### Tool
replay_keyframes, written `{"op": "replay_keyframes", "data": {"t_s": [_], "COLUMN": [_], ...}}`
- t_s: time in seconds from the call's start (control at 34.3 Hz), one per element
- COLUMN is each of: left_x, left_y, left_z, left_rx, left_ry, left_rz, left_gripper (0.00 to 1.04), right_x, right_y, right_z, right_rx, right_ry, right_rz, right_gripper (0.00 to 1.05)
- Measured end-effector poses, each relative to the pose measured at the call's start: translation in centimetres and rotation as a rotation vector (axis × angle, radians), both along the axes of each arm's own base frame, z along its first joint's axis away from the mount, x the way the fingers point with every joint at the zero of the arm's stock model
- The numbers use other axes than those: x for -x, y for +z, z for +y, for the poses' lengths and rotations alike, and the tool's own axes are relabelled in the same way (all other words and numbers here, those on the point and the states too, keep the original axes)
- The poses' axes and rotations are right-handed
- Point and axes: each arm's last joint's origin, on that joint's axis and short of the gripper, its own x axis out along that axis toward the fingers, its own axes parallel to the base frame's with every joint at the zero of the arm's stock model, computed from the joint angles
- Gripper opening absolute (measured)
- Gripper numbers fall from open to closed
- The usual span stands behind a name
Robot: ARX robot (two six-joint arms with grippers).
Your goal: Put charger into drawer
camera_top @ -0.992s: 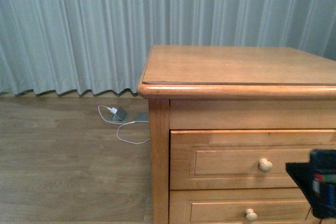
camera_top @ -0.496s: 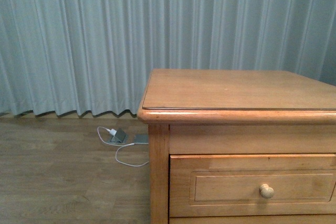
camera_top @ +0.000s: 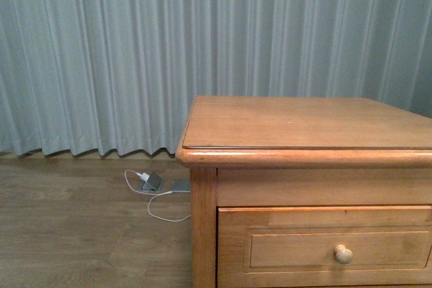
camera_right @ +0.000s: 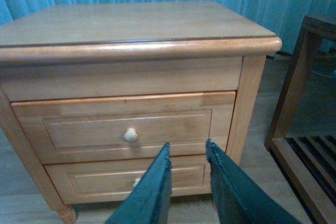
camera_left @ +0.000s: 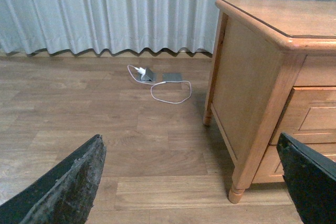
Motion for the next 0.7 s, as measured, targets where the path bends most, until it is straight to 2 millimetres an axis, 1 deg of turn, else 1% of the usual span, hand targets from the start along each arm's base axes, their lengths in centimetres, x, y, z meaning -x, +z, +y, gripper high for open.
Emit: {"op": "replay_keyframes", "data": {"t_s": [0.06,0.26,0.7], "left_x": [0.0,0.0,0.0], "left_y": [0.0,0.0,0.0], "left_z": [0.0,0.0,0.0], "left_rx": [0.000,0.000,0.000], "left_ry": [0.001,0.000,0.000], "left_rz": [0.000,0.000,0.000], "left_gripper": [0.98,0.98,0.98], "right_x": [0.3,1.1,2.1], "right_y": [0.2,0.3,0.3], "right_z": [0.0,0.0,0.0], "right_rx": [0.001,0.004,0.004], "right_ry": [0.001,0.002,0.002], "right_rz": [-0.010,-0.014,-0.018], "right_gripper": [0.02,0.01,0.01]}}
